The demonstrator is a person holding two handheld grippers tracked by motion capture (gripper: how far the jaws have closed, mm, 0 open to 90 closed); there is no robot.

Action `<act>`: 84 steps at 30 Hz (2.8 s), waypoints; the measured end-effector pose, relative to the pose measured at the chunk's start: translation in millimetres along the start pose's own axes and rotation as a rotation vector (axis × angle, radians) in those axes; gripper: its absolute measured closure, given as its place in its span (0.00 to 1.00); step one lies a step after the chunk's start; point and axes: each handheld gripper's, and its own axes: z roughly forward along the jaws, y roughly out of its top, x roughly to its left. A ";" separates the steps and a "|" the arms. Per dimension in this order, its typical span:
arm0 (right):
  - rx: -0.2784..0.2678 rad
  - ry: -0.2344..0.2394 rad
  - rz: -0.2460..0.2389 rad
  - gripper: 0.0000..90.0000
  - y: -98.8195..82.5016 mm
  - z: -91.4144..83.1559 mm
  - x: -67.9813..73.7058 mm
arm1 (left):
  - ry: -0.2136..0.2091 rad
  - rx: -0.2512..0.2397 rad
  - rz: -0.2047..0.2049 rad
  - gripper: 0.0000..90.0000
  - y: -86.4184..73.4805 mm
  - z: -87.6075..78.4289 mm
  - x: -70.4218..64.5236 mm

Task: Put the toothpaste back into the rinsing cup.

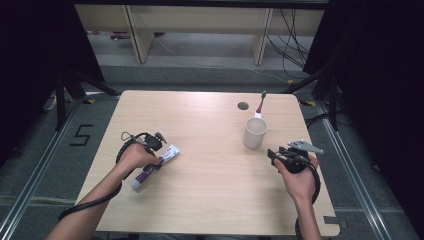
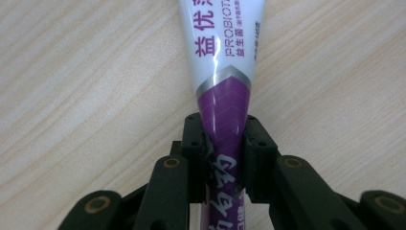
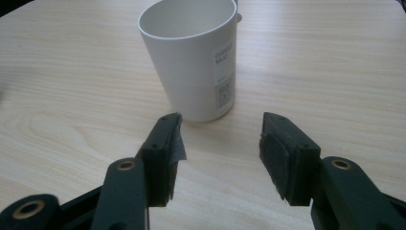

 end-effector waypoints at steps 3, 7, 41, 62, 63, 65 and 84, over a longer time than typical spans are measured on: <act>0.003 0.000 0.000 0.55 -0.2 0.2 0.3 | -0.011 -0.051 0.006 0.84 -2.4 -1.9 0.7; 0.007 0.007 0.022 0.55 -0.6 0.8 2.7 | -0.038 -0.138 0.032 0.84 -4.3 -10.1 2.3; -0.156 0.274 -0.061 0.55 12.9 3.9 59.9 | -0.099 -1.155 0.091 0.84 -16.1 -26.4 -38.4; -0.292 0.482 -0.129 0.44 56.3 14.9 137.5 | -0.133 -1.219 0.141 0.84 3.1 -21.8 -73.0; -0.295 0.484 -0.124 0.44 57.4 15.8 140.4 | -0.131 -1.217 0.144 0.84 4.1 -21.5 -74.5; -0.307 0.479 -0.128 0.43 59.7 18.2 144.0 | -0.141 -1.220 0.149 0.84 6.3 -20.3 -77.7; -0.315 0.511 -0.142 0.64 66.5 26.8 155.3 | -0.180 -1.215 0.162 0.84 19.6 -15.0 -104.1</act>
